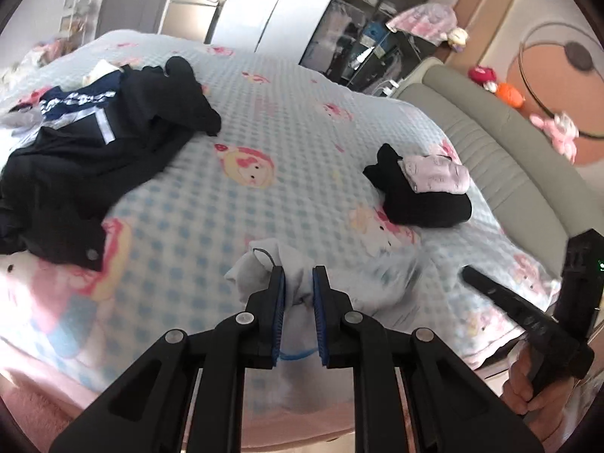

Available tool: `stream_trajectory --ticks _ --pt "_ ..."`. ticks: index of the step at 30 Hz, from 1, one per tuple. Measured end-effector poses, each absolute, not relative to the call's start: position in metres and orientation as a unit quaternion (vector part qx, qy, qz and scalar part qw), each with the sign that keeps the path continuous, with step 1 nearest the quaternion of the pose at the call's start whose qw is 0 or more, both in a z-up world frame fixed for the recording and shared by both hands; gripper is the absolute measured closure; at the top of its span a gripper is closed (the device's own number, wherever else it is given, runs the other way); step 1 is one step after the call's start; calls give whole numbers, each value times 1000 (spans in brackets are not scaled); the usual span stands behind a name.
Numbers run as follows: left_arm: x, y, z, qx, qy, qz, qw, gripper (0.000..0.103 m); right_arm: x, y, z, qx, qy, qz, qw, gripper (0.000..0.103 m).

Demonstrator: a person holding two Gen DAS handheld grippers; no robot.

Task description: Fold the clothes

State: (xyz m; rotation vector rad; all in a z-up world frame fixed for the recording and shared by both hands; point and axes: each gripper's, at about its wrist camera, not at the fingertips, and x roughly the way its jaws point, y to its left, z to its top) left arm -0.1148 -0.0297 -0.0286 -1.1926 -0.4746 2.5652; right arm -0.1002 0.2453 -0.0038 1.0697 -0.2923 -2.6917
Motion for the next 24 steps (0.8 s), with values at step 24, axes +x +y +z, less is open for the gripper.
stream_trajectory --ticks 24 --pt "-76 46 -157 -561 -76 796 215 60 -63 222 -145 576 -69 -801 145 72"
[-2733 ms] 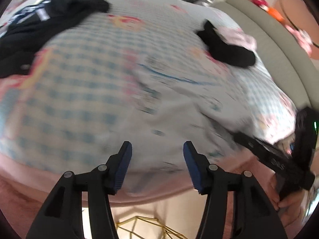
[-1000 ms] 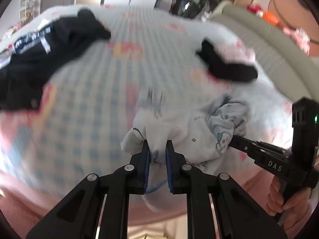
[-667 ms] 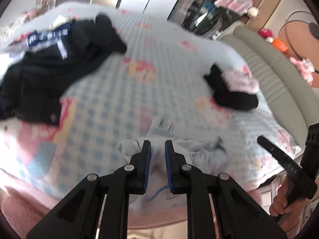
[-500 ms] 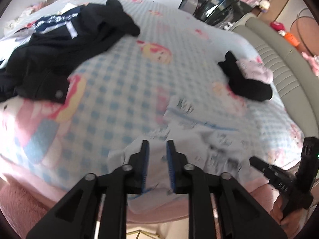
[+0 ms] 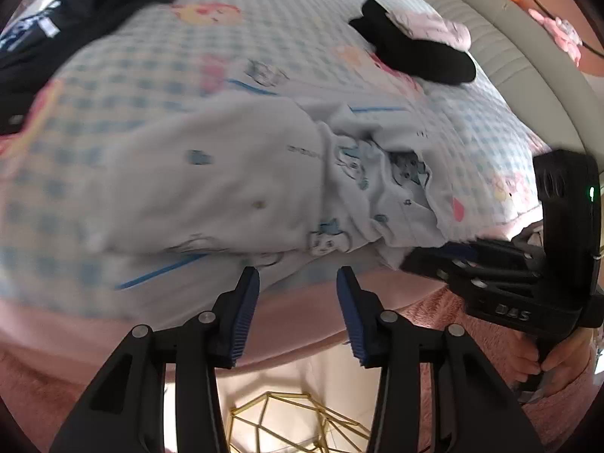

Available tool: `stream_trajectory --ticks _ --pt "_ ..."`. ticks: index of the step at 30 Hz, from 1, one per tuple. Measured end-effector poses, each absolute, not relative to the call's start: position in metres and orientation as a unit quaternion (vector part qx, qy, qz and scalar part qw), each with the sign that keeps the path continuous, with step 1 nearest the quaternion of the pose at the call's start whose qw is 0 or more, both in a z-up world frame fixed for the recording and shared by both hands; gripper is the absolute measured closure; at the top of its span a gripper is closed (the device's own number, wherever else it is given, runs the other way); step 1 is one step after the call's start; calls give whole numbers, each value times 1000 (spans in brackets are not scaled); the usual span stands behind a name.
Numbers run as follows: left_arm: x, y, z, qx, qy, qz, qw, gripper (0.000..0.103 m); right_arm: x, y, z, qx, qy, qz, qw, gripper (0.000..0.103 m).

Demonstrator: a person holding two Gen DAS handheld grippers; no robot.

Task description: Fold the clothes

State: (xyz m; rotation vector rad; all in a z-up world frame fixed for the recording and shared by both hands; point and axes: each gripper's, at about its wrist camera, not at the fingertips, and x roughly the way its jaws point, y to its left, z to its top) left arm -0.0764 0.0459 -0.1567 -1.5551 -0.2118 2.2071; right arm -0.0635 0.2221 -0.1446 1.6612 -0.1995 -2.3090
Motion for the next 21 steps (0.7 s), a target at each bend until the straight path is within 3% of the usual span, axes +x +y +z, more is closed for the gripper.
stream_trajectory --ticks 21 --pt "-163 47 -133 -491 -45 858 144 60 -120 203 -102 496 -36 -860 115 72"
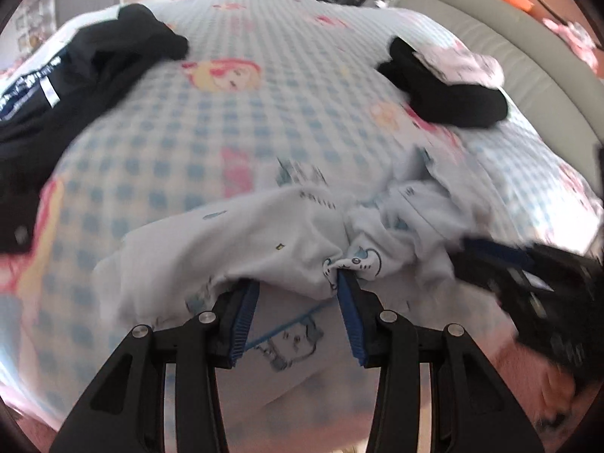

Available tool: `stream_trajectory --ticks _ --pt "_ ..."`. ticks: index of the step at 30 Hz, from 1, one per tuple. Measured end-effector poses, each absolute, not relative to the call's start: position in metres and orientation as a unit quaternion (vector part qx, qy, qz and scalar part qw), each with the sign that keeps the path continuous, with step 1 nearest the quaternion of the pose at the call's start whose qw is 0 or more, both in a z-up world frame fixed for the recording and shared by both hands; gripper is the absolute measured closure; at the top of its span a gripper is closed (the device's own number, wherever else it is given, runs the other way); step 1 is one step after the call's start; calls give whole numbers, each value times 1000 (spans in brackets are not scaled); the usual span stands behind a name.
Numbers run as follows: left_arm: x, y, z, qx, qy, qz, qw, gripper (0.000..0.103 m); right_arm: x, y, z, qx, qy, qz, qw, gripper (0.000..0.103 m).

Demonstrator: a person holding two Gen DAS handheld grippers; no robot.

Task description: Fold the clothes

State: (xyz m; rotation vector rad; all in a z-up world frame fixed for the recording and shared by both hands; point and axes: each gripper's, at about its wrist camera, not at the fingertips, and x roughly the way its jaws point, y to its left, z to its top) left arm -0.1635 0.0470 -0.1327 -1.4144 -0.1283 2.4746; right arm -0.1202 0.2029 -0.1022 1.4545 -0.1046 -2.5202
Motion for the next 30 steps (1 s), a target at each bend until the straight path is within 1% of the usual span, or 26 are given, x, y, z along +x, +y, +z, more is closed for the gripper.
stream_trajectory --ticks 3,6,8,11,13,17,19,21,23,25,27,30 --pt "-181 36 -121 -467 -72 874 113 58 -120 205 -91 486 -32 -867 104 72" --pt "-184 31 -115 -460 -99 876 108 58 -117 211 -92 489 -22 -868 86 72" --pt "-178 32 -117 -467 -100 871 117 58 -114 215 -101 503 -20 -860 79 72" --pt "-164 38 -127 -483 -79 863 124 58 -108 219 -116 529 -20 -845 81 72" --pt "-158 32 -129 -487 -87 861 119 58 -101 219 -121 533 -18 -842 81 72" --pt "-150 5 -124 -471 -131 867 93 57 -81 232 -125 532 -45 -843 62 72" --pt "-147 -8 -120 -459 -141 874 72 54 -74 241 -128 532 -53 -844 39 70" --pt "-147 -11 -125 -484 -134 861 81 54 -73 245 -138 549 -53 -834 32 68" --pt "-139 -9 -132 -510 -120 847 89 53 -72 242 -148 568 -47 -820 55 68" --pt "-127 -4 -141 -519 -109 842 94 53 -74 237 -149 561 -56 -822 81 67" --pt "-118 2 -153 -531 -93 837 93 53 -82 232 -153 563 -53 -820 85 65" --pt "-112 10 -165 -546 -78 828 101 53 -97 226 -159 567 -40 -819 84 65"
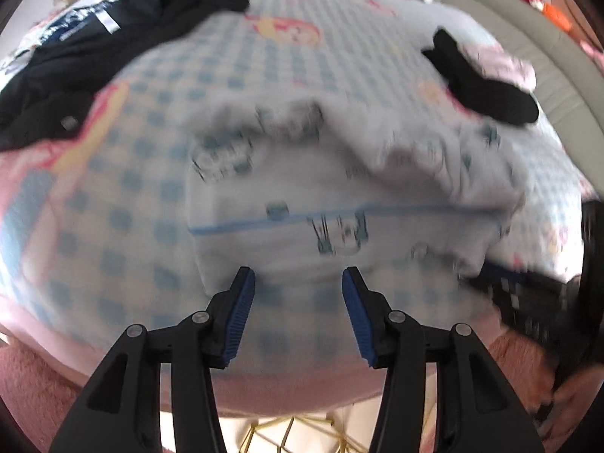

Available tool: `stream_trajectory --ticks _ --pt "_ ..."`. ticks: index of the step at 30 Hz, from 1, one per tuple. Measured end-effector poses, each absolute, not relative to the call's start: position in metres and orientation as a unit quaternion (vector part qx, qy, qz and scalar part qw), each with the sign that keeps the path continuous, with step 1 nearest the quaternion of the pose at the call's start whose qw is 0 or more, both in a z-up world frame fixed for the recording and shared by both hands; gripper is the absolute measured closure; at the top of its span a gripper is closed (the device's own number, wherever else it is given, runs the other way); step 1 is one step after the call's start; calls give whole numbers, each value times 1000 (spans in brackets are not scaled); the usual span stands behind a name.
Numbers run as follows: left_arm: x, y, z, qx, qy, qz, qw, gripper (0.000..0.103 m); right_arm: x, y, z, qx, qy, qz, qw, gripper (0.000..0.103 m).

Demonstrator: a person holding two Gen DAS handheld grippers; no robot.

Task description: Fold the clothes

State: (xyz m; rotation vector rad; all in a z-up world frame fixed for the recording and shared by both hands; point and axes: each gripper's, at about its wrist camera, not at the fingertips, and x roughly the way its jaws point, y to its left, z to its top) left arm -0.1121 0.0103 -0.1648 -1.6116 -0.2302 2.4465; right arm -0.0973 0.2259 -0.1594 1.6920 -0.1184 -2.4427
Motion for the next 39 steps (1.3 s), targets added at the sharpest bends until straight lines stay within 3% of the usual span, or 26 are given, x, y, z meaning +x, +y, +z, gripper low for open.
stream_trajectory --ticks 12,17,27,39 --pt "-137 27 -167 -530 -56 840 105 52 -114 217 -153 553 -15 -831 54 64" --pt "-147 31 -141 -495 -48 859 123 64 -128 226 -136 531 -19 -845 50 64" --pt "-181 16 -114 -468 -17 879 88 64 -141 224 -128 517 45 -854 36 64" --pt "-161 3 -129 -500 -43 857 114 60 -136 237 -120 510 24 -860 29 62"
